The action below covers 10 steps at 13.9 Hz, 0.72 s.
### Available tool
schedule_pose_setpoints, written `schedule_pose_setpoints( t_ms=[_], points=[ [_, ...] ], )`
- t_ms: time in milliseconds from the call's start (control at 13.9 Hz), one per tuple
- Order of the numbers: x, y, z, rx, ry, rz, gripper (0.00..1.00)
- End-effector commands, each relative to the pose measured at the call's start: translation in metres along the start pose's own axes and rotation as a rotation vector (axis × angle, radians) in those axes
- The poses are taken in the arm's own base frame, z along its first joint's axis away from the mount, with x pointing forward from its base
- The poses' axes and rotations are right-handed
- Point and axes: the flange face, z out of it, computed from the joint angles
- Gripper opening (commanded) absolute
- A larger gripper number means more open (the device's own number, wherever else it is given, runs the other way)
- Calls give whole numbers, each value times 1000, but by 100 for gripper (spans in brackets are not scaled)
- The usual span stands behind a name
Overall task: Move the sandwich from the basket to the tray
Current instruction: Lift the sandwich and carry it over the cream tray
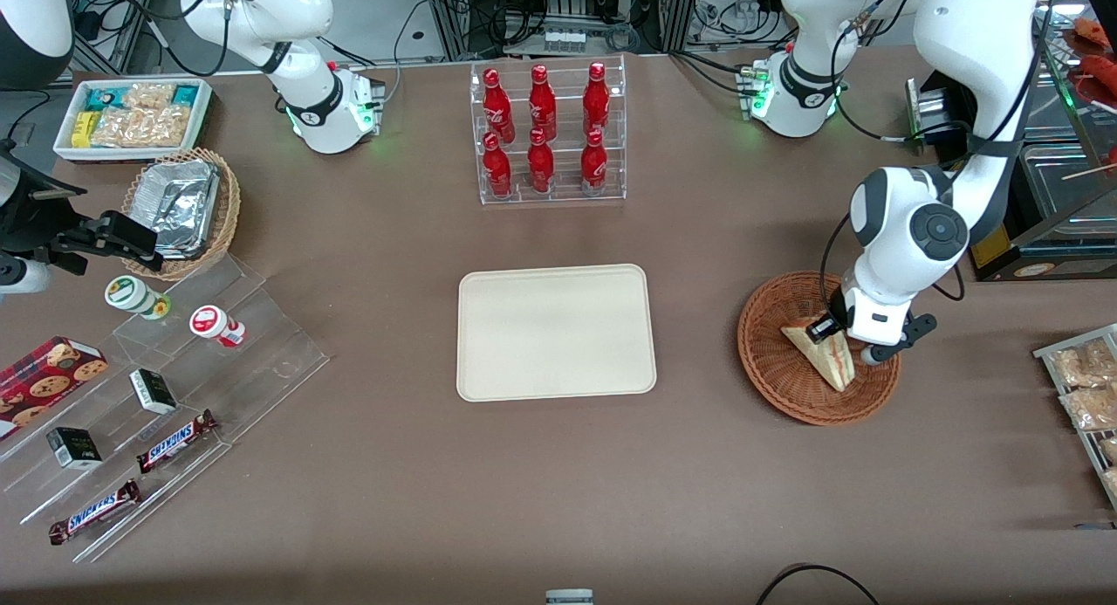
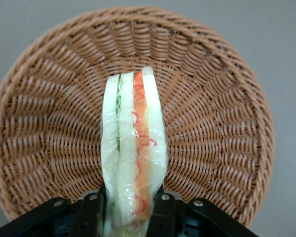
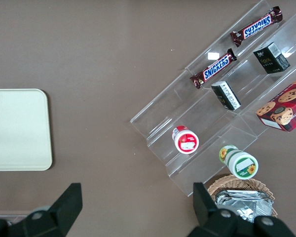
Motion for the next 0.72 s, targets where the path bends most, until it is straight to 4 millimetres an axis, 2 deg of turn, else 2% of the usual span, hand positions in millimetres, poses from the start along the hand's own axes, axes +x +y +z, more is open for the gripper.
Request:
schedule_pose_setpoints(
  t_ms=[0, 144, 288, 432, 648],
  points=[
    [10, 7, -55, 54, 7, 26, 0],
    [21, 24, -101, 97, -35, 31, 0],
    [11, 62, -139, 102, -42, 86, 0],
    [-14, 110, -171, 97, -45, 177, 0],
    [-54, 181, -187, 48, -24, 282, 0]
  ],
)
